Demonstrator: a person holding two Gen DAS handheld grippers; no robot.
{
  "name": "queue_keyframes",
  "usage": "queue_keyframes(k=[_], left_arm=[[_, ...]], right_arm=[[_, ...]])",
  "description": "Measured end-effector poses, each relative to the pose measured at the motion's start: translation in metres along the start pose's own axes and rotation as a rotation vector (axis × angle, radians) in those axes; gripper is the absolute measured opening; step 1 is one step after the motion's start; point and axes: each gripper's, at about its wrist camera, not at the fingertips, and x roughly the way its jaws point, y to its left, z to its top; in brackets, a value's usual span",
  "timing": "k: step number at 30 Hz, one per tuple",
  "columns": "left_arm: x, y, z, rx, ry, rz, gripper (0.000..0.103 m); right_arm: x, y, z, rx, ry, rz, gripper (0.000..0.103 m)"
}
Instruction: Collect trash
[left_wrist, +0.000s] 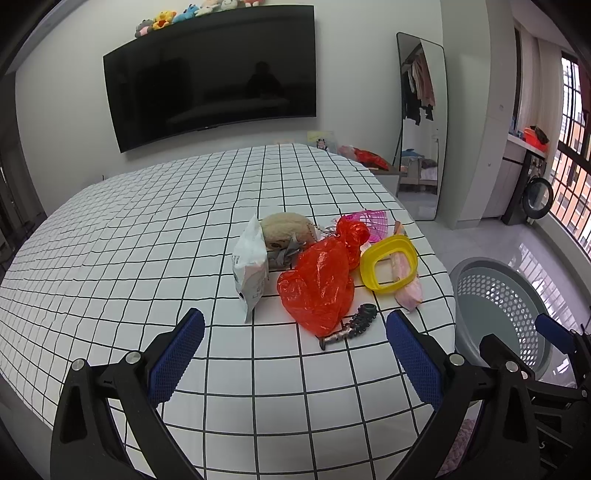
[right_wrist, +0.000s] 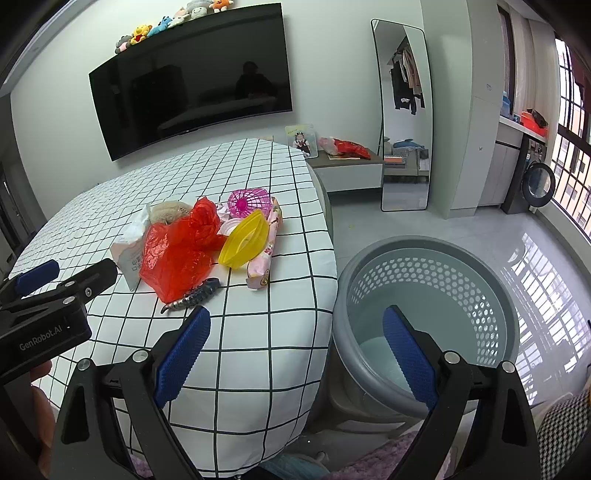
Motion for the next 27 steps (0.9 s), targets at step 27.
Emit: queue_keyframes(k=[27], left_arm=[[-0.0008, -0.0020, -0.0008, 0.003, 0.001, 0.000, 0.097]], right_arm=[[0.0005, -0.0007, 0.0000, 0.000, 0.002, 0.003, 0.090]])
